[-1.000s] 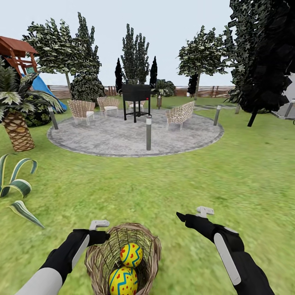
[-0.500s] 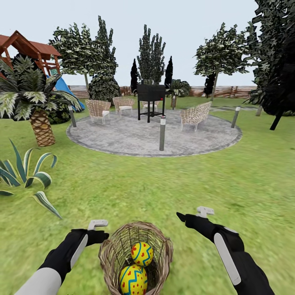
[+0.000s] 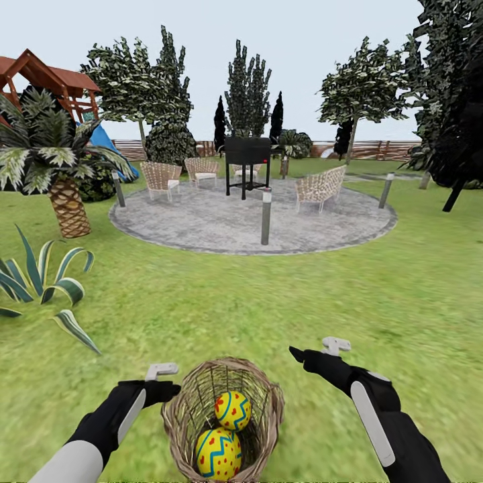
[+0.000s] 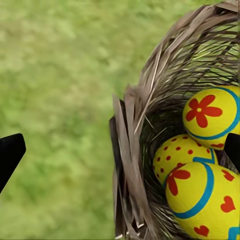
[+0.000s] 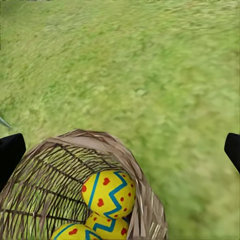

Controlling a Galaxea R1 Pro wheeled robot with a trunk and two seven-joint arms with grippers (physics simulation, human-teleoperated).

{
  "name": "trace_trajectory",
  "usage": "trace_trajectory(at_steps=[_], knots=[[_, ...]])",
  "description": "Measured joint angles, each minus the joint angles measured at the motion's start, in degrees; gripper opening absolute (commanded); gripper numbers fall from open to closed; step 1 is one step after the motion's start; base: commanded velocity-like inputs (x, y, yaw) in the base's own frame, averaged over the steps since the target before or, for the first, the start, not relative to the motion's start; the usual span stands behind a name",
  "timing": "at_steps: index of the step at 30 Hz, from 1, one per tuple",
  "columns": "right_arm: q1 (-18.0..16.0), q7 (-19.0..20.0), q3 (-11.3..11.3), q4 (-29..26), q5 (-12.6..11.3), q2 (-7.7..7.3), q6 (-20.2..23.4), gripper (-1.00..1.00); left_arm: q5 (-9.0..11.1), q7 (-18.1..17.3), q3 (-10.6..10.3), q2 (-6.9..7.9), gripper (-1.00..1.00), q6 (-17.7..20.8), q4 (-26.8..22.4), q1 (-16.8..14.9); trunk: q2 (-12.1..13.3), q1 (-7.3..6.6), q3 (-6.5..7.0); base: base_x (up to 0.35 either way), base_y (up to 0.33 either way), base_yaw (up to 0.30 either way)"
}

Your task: Take the three Easter eggs out of the wicker basket on the lawn in the garden, then place them on the lawn next to a single tree (choose any tree) so that all three eggs are next to the same tree and none are left in the basket.

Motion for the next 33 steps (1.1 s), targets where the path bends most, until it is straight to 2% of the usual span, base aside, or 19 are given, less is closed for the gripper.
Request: trace_trajectory(at_steps=[4,21,27,33], knots=[[0.0,0.0,0.0,-0.07,-0.06,0.0,0.0,1.0,-0.01,-0.02,0.0,-0.07,1.0,-0.4,0.1,0.01,-1.6,0.88,-0.72,0.0,0.0,0.0],[0.0,0.08,0.0,-1.04,-0.44,-0.09,0.08,1.0,0.0,-0.2,-0.13,-0.29,1.0,-0.5,0.04,-0.01,-1.62,0.88,-0.72,0.0,0.0,0.0],[0.0,0.09,0.0,-1.05,-0.44,-0.09,0.08,1.0,-0.07,-0.13,-0.15,-2.21,1.0,-0.52,-0.07,-0.01,-1.62,0.88,-0.72,0.0,0.0,0.0],[0.0,0.09,0.0,-1.05,-0.44,-0.09,0.08,1.0,-0.1,-0.08,-0.09,-2.53,1.0,-0.56,-0.06,-0.01,-3.61,1.98,-1.62,0.0,0.0,0.0]])
